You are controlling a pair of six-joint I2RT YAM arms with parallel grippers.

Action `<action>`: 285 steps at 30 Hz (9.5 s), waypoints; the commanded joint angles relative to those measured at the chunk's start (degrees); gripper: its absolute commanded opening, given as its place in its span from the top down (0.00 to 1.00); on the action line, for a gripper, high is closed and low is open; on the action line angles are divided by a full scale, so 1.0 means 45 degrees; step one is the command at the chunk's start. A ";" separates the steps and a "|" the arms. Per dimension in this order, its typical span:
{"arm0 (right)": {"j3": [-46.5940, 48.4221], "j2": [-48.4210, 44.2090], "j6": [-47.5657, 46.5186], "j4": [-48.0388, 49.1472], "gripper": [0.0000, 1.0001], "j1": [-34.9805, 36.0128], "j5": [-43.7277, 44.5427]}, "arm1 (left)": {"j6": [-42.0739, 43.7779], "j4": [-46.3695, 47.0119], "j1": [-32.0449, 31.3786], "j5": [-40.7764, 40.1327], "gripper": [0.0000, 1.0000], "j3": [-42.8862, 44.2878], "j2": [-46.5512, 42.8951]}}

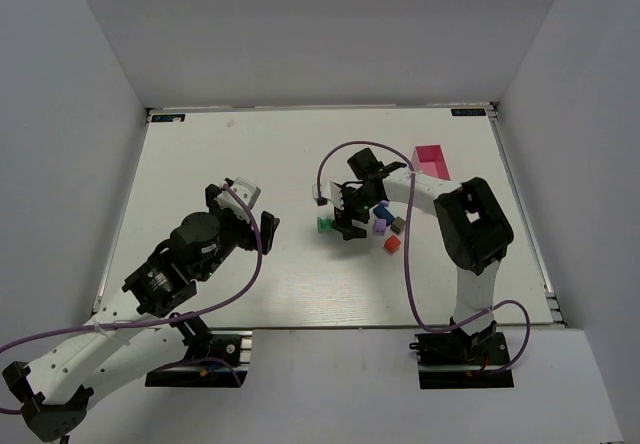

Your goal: Build the wood block tower

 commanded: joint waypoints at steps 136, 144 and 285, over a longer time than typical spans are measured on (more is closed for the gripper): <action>0.1758 -0.2100 -0.0773 -0.2667 1.00 0.0056 -0.0113 | -0.0072 0.0087 0.0167 0.1553 0.14 0.0426 0.2957; 0.2892 -0.1044 0.0437 -0.3019 1.00 0.0915 0.0824 | 0.0045 0.0087 0.0167 0.1553 0.14 0.0426 0.2683; 0.3556 0.0676 0.1415 -0.1945 0.63 0.2068 0.2017 | 0.0163 0.0087 0.0167 0.1435 0.14 0.0309 0.2566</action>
